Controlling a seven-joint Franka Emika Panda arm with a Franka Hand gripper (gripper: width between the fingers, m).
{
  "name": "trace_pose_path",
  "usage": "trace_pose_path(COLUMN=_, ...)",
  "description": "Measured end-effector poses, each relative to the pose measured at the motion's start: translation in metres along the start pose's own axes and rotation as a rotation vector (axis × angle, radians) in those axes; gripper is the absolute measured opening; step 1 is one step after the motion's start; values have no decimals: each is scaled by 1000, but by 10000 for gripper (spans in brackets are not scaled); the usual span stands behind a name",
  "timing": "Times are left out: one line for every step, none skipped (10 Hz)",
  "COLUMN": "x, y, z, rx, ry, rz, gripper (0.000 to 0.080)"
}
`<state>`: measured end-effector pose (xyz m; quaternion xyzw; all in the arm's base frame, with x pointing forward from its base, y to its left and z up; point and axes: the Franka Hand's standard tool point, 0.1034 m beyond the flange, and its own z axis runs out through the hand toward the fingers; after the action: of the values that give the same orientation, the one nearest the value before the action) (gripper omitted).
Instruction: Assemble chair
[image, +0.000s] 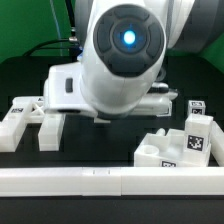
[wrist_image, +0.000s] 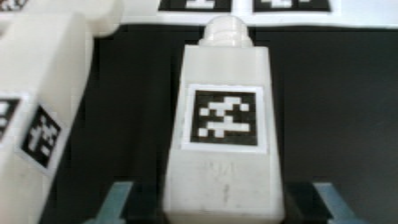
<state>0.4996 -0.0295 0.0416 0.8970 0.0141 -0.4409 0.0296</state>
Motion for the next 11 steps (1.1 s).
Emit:
trace_pose_path(x=-11, y=-3, z=-13, rx=3, ry=1, rz=7, gripper=291)
trace_pose_path(x=-23, y=-7, z=-29, rx=19, ry=7, rz=31, gripper=291)
trace_pose_path(x=-17, y=-6, z=-30, rx=18, ry=42, rz=28, gripper=291)
trace_pose_path(x=-17, y=-6, z=-28, rx=18, ry=37, rz=28, gripper=291)
trace_pose_path(x=-17, y=-6, z=-28, rx=17, ry=41, rz=28, gripper=291)
trace_pose_path(x=-4, y=-5, z=-37, rx=11, ry=148, rz=27, gripper=291)
trace_pose_path(x=-5, y=-7, z=-41, rx=20, ry=222, rz=37, gripper=291)
trace_pose_path(x=-9, y=-10, z=-50, rx=48, ry=240, rz=69, gripper=291)
trace_pose_path(x=-5, y=-11, z=-68, rx=47, ry=304, rz=78, gripper=291)
trace_pose_path(x=-7, y=-12, z=-84, rx=50, ry=358, rz=91, gripper=291)
trace_pose_path(x=-7, y=-11, z=-91, rx=54, ry=389, rz=102, gripper=291)
